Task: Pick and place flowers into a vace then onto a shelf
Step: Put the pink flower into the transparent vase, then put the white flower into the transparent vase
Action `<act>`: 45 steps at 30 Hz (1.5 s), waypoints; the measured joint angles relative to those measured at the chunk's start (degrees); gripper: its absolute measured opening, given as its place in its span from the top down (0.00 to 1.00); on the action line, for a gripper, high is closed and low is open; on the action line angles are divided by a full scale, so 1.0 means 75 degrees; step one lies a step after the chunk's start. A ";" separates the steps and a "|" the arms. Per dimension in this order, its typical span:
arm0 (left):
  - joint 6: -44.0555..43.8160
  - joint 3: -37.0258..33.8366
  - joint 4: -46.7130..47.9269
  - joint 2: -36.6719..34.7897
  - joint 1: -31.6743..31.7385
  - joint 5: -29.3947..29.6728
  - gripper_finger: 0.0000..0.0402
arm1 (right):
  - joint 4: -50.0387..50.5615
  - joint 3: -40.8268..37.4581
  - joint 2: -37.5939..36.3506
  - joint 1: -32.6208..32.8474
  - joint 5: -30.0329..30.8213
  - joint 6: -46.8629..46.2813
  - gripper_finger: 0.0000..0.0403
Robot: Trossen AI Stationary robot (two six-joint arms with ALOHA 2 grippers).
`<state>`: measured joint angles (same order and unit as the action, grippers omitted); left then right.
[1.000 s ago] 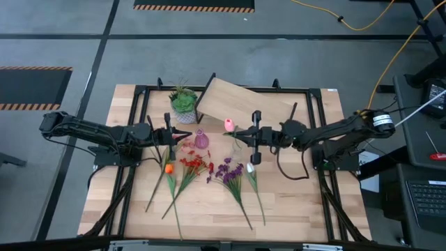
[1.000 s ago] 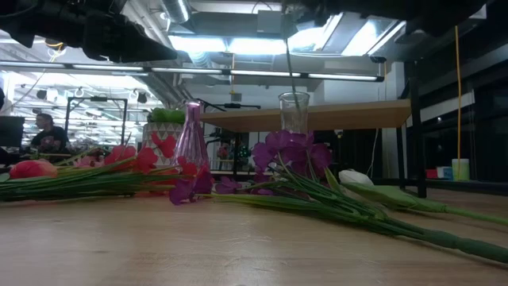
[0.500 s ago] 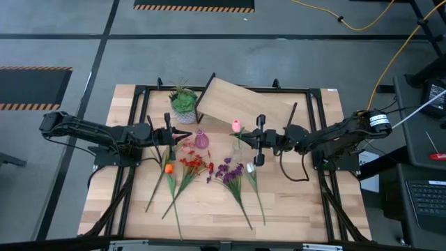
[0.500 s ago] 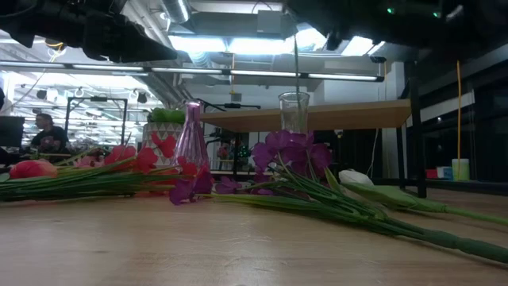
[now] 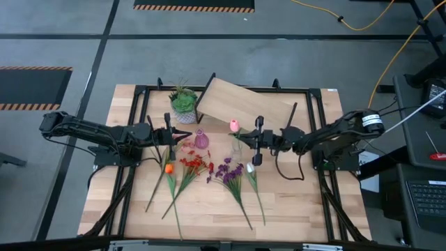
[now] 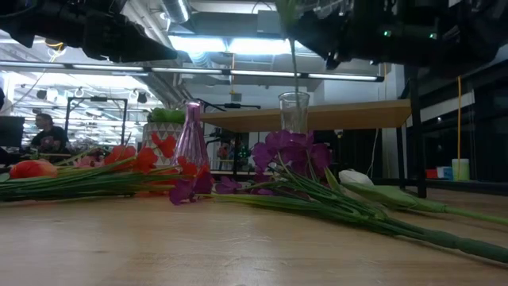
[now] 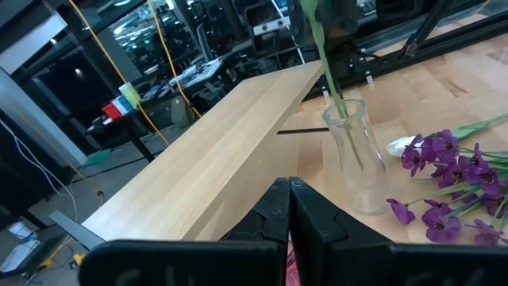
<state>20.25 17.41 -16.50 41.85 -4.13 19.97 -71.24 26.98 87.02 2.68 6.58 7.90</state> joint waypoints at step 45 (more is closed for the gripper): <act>0.0000 0.0000 0.0001 0.0000 0.0000 0.0002 1.00 | 0.0108 0.0000 0.0557 0.0007 0.0459 -0.0269 0.63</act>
<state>20.25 17.41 -16.49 41.85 -4.12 19.99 -70.43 26.98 91.20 2.73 10.02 5.88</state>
